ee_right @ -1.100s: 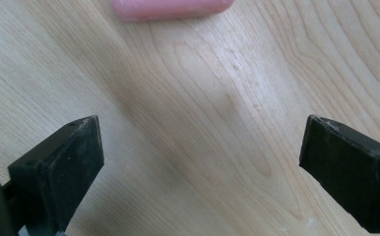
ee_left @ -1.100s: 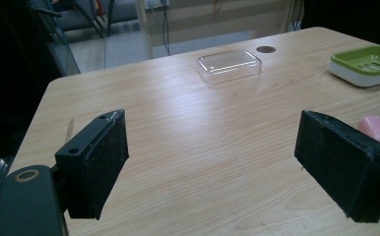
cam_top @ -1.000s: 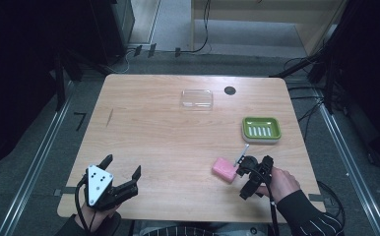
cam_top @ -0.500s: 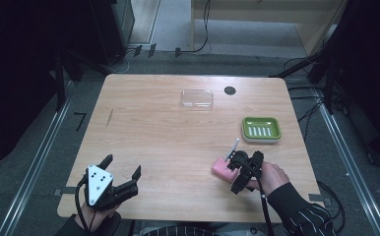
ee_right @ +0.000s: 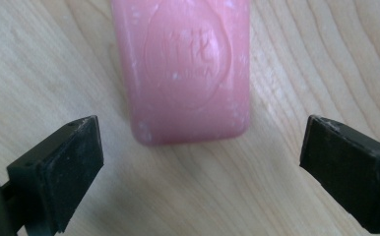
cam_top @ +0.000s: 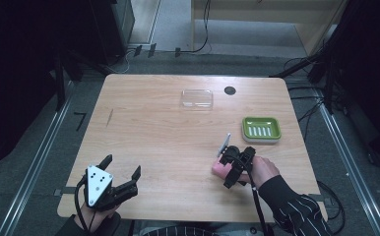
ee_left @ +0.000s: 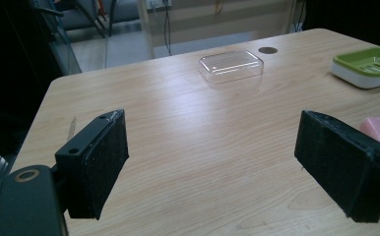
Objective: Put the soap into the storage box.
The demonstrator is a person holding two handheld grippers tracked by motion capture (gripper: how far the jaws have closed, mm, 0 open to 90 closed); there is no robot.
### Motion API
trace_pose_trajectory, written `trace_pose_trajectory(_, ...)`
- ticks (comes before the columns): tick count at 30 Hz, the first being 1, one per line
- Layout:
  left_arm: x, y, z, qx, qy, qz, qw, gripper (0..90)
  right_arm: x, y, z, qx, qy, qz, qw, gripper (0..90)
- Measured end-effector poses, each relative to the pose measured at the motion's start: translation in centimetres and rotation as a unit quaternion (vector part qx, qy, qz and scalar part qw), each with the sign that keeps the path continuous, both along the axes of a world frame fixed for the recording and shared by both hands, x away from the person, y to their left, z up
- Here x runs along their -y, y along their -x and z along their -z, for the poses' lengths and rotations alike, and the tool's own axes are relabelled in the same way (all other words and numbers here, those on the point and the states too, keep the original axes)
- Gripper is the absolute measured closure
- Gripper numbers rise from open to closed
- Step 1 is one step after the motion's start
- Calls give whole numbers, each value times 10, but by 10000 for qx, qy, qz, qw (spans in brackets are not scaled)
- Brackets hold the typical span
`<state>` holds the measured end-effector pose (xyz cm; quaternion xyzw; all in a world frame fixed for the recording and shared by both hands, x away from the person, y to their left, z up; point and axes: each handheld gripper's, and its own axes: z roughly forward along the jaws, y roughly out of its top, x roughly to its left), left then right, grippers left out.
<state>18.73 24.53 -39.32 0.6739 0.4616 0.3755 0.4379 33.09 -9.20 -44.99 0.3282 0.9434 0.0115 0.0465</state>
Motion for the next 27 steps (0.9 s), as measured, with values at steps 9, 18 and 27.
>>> trace_pose_trajectory(9,-1,0,0,0,8,10,10000,134,-12,-10,3,-96,-49,-17,9999,28)
trace_pose_trajectory(18,0,0,0,-3,9,12,10000,133,-21,-18,10,-179,19,-129,9998,27)
trace_pose_trajectory(27,-1,0,0,5,13,9,10000,134,-26,-24,18,-289,60,-283,9992,0)
